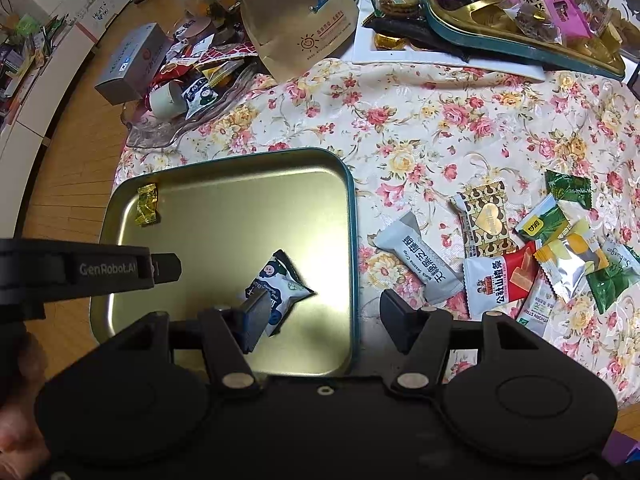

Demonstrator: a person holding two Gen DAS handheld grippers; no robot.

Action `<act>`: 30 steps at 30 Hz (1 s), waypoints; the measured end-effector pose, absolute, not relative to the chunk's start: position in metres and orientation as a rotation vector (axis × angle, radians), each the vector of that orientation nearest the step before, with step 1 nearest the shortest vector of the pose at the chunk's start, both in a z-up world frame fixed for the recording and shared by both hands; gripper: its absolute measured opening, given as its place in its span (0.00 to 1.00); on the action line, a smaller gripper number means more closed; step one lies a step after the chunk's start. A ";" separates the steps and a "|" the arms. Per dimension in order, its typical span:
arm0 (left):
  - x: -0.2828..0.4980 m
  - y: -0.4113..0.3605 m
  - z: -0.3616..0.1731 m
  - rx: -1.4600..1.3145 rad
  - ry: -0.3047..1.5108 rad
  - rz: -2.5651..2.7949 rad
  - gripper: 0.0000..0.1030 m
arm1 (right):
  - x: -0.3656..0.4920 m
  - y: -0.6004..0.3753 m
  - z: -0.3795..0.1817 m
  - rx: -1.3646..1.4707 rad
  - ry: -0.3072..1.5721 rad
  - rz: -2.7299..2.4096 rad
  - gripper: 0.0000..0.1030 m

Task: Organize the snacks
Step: 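Move the open right tool back over the snack pile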

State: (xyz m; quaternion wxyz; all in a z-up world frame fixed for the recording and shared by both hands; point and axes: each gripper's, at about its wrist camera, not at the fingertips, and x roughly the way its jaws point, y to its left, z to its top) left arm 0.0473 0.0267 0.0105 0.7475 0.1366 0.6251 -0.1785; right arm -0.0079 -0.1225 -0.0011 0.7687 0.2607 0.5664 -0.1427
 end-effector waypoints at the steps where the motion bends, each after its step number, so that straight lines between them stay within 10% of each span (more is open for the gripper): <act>1: 0.047 0.026 0.011 0.300 1.367 -0.394 0.29 | -0.009 -0.124 -0.001 0.565 1.229 -0.310 0.62; 30: -0.004 -0.054 0.033 0.367 1.325 -0.568 0.29 | -0.073 -0.180 0.010 0.593 1.187 -0.414 0.62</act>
